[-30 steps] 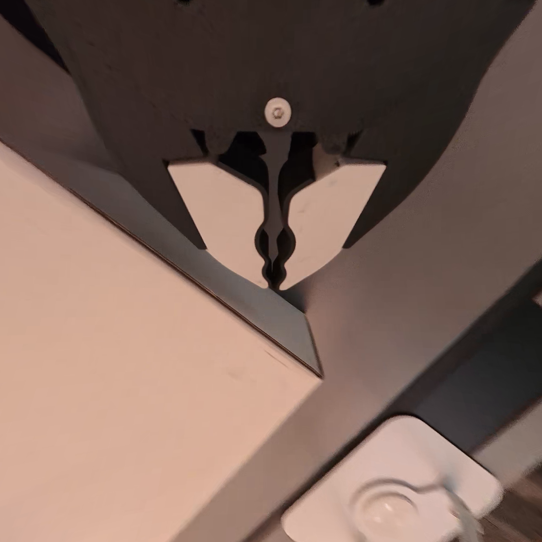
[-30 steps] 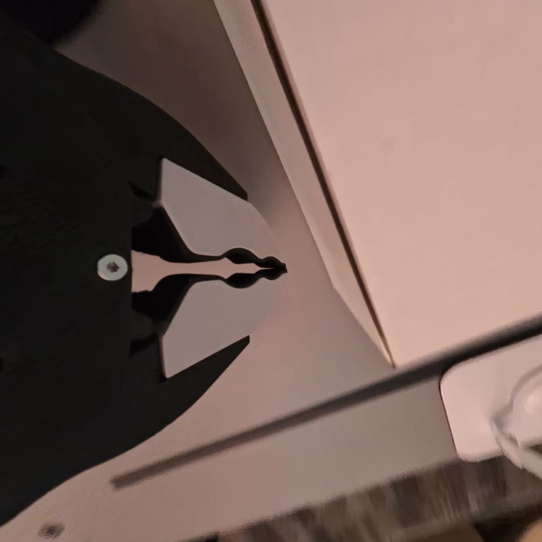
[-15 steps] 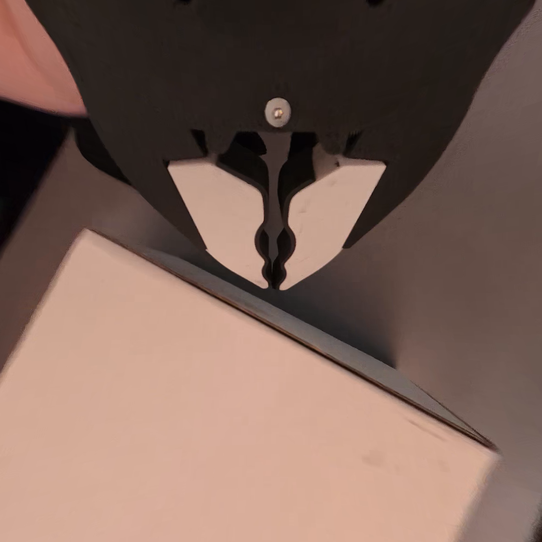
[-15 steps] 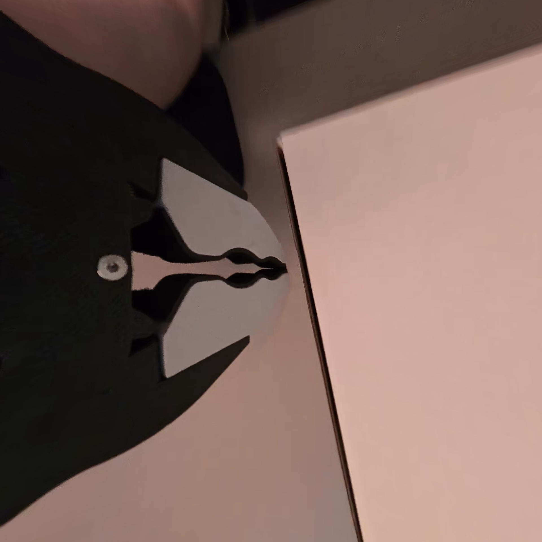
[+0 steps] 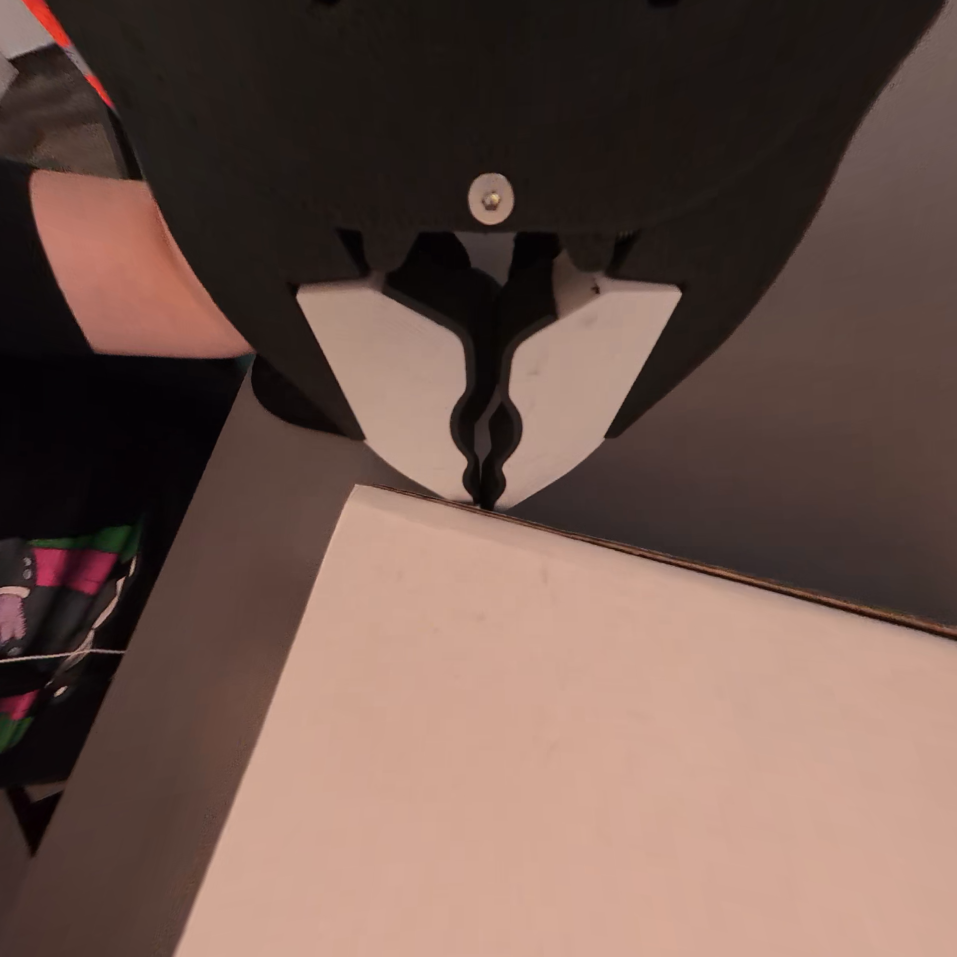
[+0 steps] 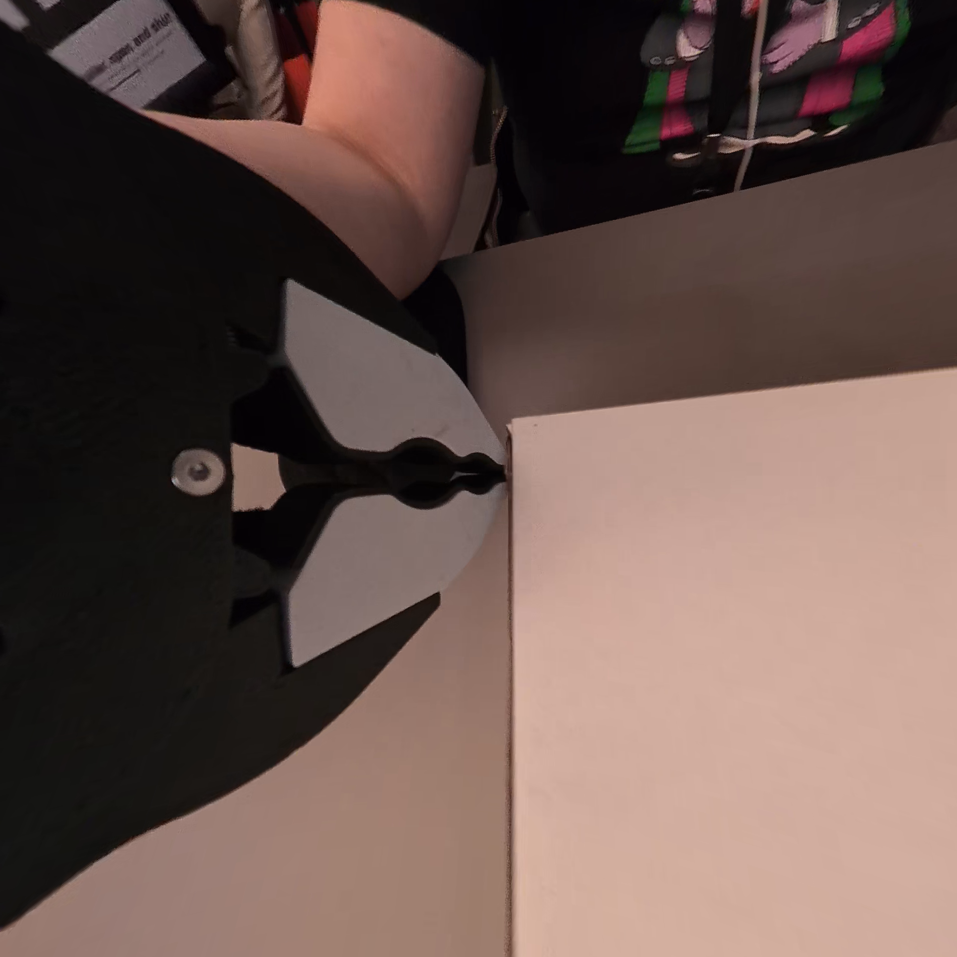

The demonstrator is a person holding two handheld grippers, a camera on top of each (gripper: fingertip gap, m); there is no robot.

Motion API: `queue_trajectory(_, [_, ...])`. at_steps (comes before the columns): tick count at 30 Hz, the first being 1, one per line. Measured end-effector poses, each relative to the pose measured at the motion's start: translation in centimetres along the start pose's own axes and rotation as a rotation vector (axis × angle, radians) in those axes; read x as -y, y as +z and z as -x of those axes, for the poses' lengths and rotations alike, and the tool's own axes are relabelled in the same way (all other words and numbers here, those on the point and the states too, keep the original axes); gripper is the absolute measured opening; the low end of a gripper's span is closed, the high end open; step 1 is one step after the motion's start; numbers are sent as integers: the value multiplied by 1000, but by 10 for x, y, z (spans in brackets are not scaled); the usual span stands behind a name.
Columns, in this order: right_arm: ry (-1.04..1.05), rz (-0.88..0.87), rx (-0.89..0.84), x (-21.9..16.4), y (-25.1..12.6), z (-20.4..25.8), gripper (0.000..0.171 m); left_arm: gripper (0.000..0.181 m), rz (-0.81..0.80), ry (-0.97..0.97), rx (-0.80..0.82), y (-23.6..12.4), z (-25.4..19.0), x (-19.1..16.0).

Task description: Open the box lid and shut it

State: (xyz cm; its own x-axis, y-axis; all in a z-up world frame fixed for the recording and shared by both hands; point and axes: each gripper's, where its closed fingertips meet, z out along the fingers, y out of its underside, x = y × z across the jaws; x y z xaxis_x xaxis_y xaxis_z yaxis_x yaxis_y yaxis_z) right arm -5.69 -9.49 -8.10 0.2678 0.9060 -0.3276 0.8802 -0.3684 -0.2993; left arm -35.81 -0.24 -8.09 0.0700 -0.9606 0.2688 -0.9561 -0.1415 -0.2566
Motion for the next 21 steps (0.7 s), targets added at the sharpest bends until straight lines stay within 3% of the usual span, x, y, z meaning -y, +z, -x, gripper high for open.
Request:
queue_trajectory(4, [-9,48,-31,-1,3,-6,1,0,32,-4,2,4,4,-4])
queue_trajectory(7, [56,21,-236,-5,-20,-27,0,0,-33,-68,27,-12,11,-8])
queue_trajectory(9, [49,-8,-529,-4,-54,-53,1,0,-116,-94,95,-31,19,-9])
queue_trajectory(12, [-15,-117,-1133,17,-142,-91,1,0,-289,-134,283,-70,38,2])
queue_trajectory(15, [25,-281,-1579,32,-220,-91,1,0,-552,-125,429,-115,43,34])
queue_trajectory(18, [26,-398,-1866,36,-261,-76,12,36,-879,-53,558,-163,34,72])
queue_trajectory(21, [45,-403,-1987,32,-273,-67,23,64,-1087,21,634,-193,19,92])
